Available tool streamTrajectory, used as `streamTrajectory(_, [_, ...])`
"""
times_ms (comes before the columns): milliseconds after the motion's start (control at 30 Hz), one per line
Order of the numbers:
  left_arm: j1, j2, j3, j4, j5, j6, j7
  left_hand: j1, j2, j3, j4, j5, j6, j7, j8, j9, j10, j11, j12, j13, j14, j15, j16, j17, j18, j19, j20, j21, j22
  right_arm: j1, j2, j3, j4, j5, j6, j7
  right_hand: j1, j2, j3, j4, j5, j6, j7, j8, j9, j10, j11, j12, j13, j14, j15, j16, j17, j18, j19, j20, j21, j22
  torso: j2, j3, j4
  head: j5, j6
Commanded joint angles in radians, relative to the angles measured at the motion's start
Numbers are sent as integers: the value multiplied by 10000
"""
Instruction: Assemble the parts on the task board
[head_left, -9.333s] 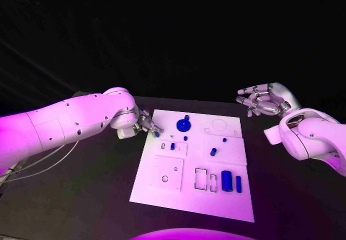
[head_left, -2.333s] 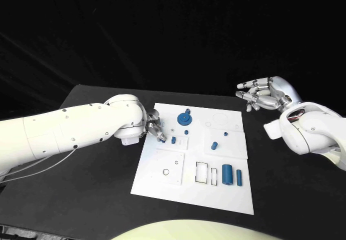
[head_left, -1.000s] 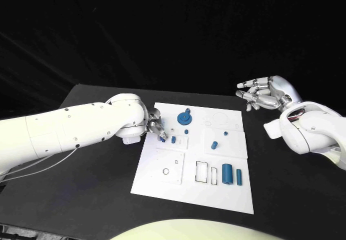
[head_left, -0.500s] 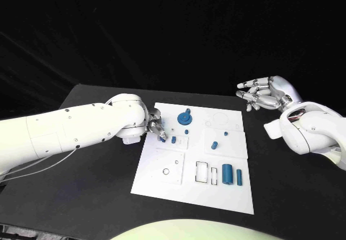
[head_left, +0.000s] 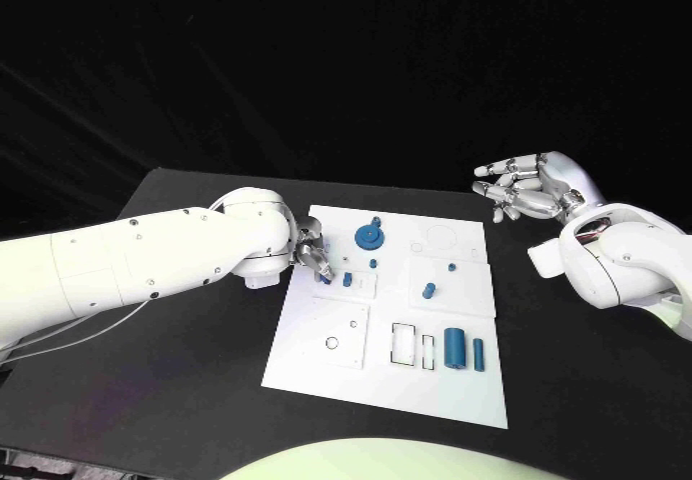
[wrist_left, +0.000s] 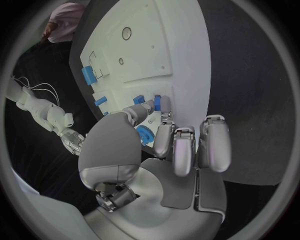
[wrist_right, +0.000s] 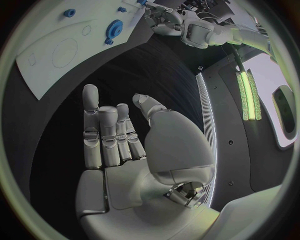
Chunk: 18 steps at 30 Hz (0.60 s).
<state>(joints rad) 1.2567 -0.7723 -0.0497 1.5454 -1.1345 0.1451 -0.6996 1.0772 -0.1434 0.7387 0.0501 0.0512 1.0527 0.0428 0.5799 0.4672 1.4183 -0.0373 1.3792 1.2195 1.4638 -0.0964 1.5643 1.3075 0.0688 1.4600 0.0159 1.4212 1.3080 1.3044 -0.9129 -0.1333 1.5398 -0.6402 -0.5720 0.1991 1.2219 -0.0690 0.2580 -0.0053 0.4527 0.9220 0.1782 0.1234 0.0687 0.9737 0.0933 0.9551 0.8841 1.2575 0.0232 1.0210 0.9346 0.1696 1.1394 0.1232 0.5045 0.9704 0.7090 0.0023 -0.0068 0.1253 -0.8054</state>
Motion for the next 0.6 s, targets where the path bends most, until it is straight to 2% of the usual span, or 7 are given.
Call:
streamTrajectory(33, [-88, 12, -66, 19, -130, 183, -161, 79, 150, 572, -654, 18, 508, -414, 47, 7, 340, -244, 66, 37, 1070, -62, 65, 2633, -203, 145, -43, 44, 918, -2, 11, 2, 5, -66, 103, 103, 106, -5, -58, -11, 33, -57, 15, 37, 6, -75, 7, 57, -15, -69, -19, 16, -9, 130, -14, 8, -54, -17, -2, 3, -5, 8, -4])
streamTrajectory(300, [-86, -15, -61, 63, -175, 219, -160, 56, 146, 582, -685, 18, 545, -427, 56, 0, 380, -254, 108, 118, 1070, -68, 65, 2633, -218, 178, -49, 93, 974, -2, 12, 2, 5, -67, 107, 102, 106, -5, -58, -11, 33, -57, 15, 37, 6, -75, 7, 57, -15, -69, -19, 16, -9, 130, -14, 8, -54, -17, -1, 10, -12, 8, -16])
streamTrajectory(600, [-86, 64, -61, 45, -390, 635, -113, 29, 68, 574, -769, 16, 565, -440, 53, -17, 391, -264, 100, 118, 1070, -75, 65, 2633, -216, 173, -58, 89, 969, -3, 5, 1, 17, -67, 108, 101, 106, -5, -58, -11, 33, -57, 15, 37, 6, -75, 7, 57, -15, -69, -19, 16, -9, 130, -14, 8, -54, -17, 0, 11, -17, -7, -15])
